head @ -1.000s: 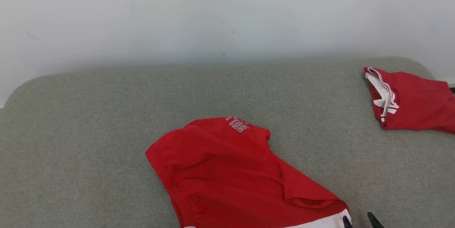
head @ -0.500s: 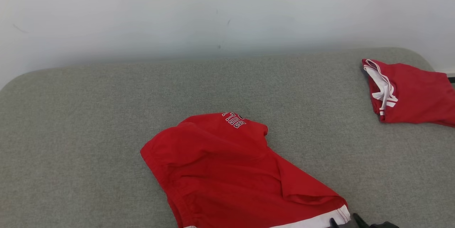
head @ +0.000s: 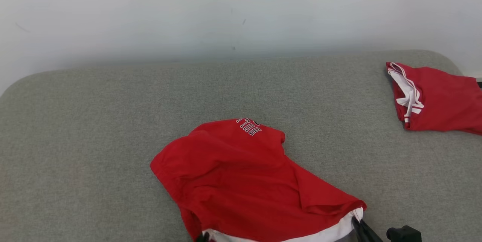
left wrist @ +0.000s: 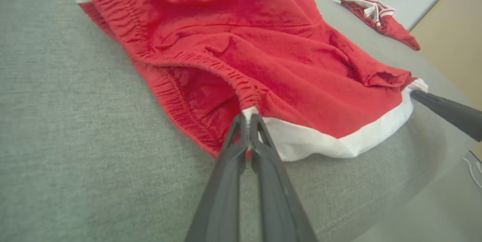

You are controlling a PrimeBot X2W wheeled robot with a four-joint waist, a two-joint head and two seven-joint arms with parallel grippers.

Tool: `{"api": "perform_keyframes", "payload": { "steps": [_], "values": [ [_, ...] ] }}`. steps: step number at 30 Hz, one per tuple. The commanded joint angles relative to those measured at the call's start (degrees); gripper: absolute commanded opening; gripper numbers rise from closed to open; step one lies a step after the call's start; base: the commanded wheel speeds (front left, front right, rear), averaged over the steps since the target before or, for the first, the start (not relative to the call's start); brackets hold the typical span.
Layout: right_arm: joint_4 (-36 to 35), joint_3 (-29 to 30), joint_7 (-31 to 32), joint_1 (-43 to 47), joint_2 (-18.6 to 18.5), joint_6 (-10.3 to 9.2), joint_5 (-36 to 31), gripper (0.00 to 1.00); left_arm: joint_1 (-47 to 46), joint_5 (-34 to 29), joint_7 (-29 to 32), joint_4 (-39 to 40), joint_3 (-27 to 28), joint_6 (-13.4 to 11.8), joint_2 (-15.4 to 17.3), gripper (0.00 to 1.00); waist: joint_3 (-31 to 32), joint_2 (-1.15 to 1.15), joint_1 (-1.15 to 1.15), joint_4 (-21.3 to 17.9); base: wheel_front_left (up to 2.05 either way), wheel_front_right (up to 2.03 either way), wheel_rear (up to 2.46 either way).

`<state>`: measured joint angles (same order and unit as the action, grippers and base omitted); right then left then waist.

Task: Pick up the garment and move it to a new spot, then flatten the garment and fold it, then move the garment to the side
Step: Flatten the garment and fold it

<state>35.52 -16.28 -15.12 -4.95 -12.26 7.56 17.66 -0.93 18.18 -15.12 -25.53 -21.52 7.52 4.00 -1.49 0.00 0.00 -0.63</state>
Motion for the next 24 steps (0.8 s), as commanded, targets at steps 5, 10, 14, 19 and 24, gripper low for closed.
{"api": "perform_keyframes", "payload": {
  "steps": [5, 10, 14, 19, 24],
  "values": [
    [-7.50, 0.20, 0.00, 0.96, -0.56, -0.18, 0.68, 0.00, -0.53, 1.96, -0.01, 6.32, 3.84, -0.11, 1.17, 0.00, -0.24, 0.00, 0.00, -0.54, 0.00, 0.00, 0.00],
    [-13.10, -1.19, 0.00, -4.02, -1.39, -0.18, 2.55, 0.00, -7.34, 3.58, -0.01, 11.56, 4.21, -0.11, 4.39, 0.00, -1.68, 0.00, 0.00, -1.07, 0.00, 0.00, 0.00],
    [-14.47, -2.81, 0.24, -11.84, -2.16, -0.18, 4.32, 0.00, -17.35, 4.78, 0.06, 12.32, 1.07, -0.11, 9.11, 0.00, -4.27, 0.00, 0.00, -1.41, 0.00, 0.00, 0.00],
    [-13.70, -3.54, 2.74, -25.61, -2.29, -0.18, 7.29, 0.00, -34.36, 8.52, 2.85, 11.91, -3.03, -0.11, 14.13, 0.00, -10.88, 0.00, 0.00, -1.34, 0.00, 0.00, 0.00],
    [-12.03, -3.88, 7.81, -42.80, -3.22, -0.18, 10.13, 0.00, -54.15, 14.25, 6.77, 8.56, -5.48, -0.11, 17.24, 0.00, -19.91, 0.00, 0.00, -0.93, 0.00, 0.00, 0.00]
  ]
}}
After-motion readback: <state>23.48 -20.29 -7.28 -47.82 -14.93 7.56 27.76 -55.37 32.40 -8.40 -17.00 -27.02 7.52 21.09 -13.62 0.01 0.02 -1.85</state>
